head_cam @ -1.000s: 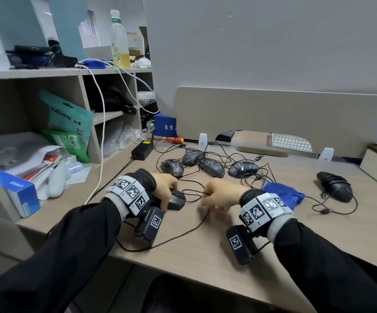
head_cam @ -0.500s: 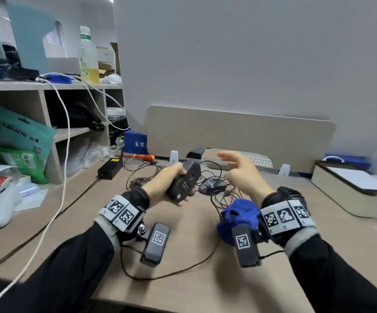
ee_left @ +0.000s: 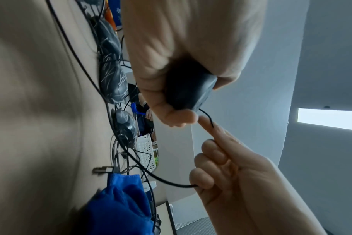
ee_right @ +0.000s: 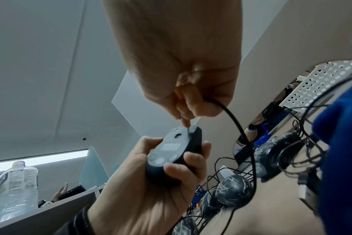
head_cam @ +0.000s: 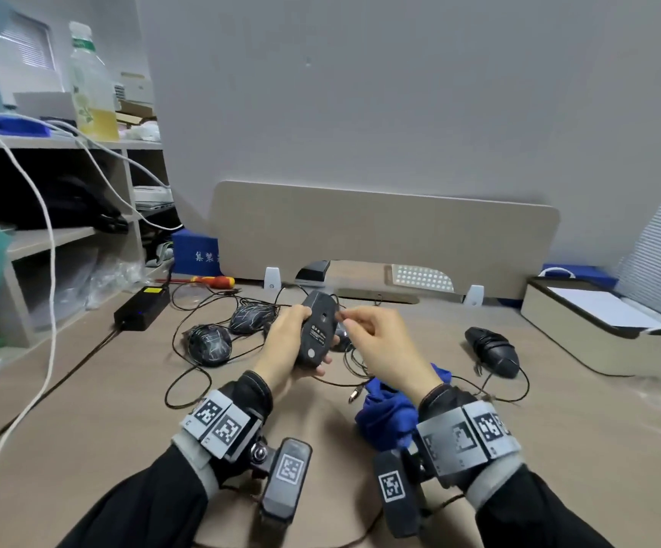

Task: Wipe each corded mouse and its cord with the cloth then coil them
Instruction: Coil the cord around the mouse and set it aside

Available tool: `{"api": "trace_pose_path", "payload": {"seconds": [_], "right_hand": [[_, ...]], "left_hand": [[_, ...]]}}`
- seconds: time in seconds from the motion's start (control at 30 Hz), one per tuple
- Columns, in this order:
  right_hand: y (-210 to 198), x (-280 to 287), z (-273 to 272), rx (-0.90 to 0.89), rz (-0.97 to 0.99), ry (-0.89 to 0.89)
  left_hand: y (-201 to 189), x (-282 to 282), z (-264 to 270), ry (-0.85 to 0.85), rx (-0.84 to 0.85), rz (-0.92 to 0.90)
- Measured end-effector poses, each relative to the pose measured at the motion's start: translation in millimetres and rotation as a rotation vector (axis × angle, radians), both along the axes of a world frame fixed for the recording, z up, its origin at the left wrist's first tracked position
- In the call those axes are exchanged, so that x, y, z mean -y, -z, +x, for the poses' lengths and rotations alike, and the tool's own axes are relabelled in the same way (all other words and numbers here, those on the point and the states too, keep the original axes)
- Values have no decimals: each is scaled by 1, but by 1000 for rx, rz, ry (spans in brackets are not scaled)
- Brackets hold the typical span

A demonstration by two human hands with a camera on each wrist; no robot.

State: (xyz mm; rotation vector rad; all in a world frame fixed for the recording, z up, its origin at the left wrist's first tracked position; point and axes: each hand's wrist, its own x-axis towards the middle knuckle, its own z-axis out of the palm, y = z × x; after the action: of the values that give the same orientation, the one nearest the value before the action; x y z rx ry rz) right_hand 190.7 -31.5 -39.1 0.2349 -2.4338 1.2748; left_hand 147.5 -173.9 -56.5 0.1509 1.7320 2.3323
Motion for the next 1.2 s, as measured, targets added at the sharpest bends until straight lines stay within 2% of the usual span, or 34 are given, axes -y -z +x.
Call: {"api": "trace_pose_path", "payload": {"seconds": [0.27,0.43,0.53,0.83,1.03,1.2], "right_hand": [[14,1,1,112,30,-186],[17,-3,3,170,-12,-302],[19,-8,1,227,-85,-342],[19,-16,9,295,-120,-364],[22,-42,4,404,-218,-316],[25,-42,3,501,-220,-286]], "left_hand": [[8,-7,1,-69,-56,-45],[11,-6,6,44,-163,-99],[13,-3,5,66,-152,-93],[7,5,5,26,-77,-90],[-5,12,9,32,-183,-17],[-4,11,8,28,-251,-62]]}}
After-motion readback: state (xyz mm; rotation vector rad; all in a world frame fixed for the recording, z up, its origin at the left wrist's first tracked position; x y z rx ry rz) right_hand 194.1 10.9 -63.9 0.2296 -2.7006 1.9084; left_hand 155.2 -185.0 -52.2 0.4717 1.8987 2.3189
